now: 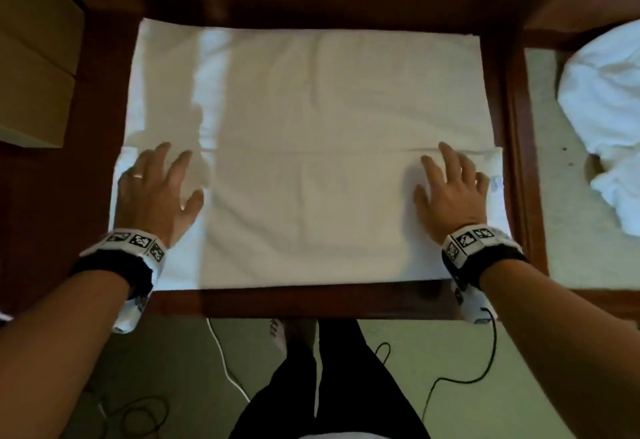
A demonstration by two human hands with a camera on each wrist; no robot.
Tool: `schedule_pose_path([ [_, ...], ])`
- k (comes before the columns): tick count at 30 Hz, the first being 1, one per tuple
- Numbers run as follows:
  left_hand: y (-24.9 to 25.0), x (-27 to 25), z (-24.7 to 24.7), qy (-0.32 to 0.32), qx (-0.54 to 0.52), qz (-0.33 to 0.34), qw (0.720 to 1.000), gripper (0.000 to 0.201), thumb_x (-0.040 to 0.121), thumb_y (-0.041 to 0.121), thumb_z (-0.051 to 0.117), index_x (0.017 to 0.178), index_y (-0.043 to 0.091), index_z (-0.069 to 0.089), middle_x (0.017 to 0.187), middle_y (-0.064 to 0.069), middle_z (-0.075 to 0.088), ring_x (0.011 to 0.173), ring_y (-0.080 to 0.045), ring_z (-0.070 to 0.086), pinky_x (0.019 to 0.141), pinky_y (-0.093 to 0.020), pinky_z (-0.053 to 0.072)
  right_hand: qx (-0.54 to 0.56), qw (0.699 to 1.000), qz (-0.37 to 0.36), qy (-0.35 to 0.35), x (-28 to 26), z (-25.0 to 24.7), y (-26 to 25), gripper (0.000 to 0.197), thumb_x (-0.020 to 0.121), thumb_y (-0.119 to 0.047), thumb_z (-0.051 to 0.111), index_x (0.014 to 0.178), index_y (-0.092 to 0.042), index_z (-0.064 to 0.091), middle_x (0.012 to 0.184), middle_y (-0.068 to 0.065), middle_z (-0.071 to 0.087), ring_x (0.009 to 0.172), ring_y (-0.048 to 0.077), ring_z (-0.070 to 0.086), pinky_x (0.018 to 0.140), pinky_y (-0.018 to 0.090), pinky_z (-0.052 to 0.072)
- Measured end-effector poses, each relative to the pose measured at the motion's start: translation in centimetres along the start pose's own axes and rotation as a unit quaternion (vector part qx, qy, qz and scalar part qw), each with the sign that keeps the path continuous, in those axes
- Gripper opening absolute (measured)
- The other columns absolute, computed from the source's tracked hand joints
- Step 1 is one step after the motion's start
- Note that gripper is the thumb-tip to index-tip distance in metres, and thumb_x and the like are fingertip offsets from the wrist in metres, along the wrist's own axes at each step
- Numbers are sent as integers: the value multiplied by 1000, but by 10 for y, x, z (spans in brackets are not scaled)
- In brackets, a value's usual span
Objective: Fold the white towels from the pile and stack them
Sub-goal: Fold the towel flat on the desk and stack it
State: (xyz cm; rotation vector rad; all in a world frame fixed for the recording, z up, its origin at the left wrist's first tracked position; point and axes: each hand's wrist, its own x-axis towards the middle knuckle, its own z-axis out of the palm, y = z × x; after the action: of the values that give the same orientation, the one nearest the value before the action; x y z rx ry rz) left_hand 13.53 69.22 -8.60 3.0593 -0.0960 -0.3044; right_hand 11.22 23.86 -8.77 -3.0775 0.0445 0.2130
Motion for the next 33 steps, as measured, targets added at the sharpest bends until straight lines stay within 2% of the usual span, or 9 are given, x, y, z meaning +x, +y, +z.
schedule_pose_path([
  [4, 4, -62, 50, -97, 8, -6, 995, 78, 92, 71, 16, 160, 34, 6, 168, -5, -2, 152, -39, 4, 118, -61, 12, 15, 993, 25, -111, -75, 42, -2, 67, 96, -63, 18, 157, -36, 8, 166, 2, -8, 152, 29, 2, 116, 53, 17],
  [6, -2, -84, 64, -100, 11, -14, 995, 79, 91, 74, 10, 159, 37, -4, 168, -2, -10, 152, -39, -2, 118, -61, 7, 13, 992, 36, -124, -94, 51, 5, 68, 94, -68, 10, 155, -42, -5, 164, -3, -20, 152, 24, -10, 120, 51, 9],
  [12, 21, -100, 62, -82, -12, -19, 996, 81, 90, 72, 17, 159, 31, 5, 168, -8, -2, 152, -38, 4, 118, -63, 9, 65, 992, 65, -84, -90, 43, -41, 70, 95, -60, 16, 157, -29, 12, 166, 6, -5, 153, 26, -1, 118, 55, 16],
  [15, 50, -99, 65, -80, -5, 48, 996, 80, 89, 71, 25, 159, 33, 15, 168, -6, 6, 152, -36, 9, 116, -64, 11, 73, 992, -88, -61, -85, 46, -112, 67, 96, -57, 28, 155, -25, 26, 165, 10, 9, 152, 30, 11, 114, 53, 19],
  [19, 53, -105, 76, -87, 11, 44, 995, 80, 89, 73, 22, 159, 35, 14, 169, -1, 1, 153, -37, 7, 114, -66, 12, 12, 972, -203, -118, -91, 60, -125, 68, 97, -63, 26, 157, -34, 14, 166, 5, -1, 153, 27, 2, 116, 55, 19],
  [22, 50, -107, 78, -81, 11, 46, 996, 81, 88, 73, 24, 159, 33, 17, 168, -2, 3, 152, -37, 8, 114, -66, 12, -1, 983, -142, -113, -80, 59, -67, 69, 94, -70, 20, 156, -41, 11, 166, -1, -1, 153, 20, 1, 118, 51, 16],
  [28, 56, -106, 75, -76, 8, 40, 996, 82, 87, 71, 30, 157, 31, 26, 167, -4, 11, 151, -39, 14, 113, -67, 16, 18, 983, 112, -143, -53, 31, 49, 70, 93, -73, 9, 154, -43, -11, 163, -6, -23, 150, 16, -17, 121, 54, 0],
  [31, 66, -101, 69, -78, -16, 12, 997, 83, 85, 70, 32, 155, 26, 30, 165, -8, 16, 149, -40, 16, 113, -67, 15, 24, 985, 136, -101, -50, 29, 31, 70, 95, -65, 11, 157, -33, -2, 164, 2, -18, 152, 25, -11, 120, 57, 7],
  [33, 80, -94, 63, -64, -58, -14, 996, 82, 84, 66, 34, 153, 22, 33, 163, -10, 21, 148, -39, 18, 115, -67, 16, 23, 995, 69, -71, -56, 31, -3, 69, 97, -60, 17, 158, -30, 1, 164, 5, -16, 152, 27, -9, 119, 55, 8],
])
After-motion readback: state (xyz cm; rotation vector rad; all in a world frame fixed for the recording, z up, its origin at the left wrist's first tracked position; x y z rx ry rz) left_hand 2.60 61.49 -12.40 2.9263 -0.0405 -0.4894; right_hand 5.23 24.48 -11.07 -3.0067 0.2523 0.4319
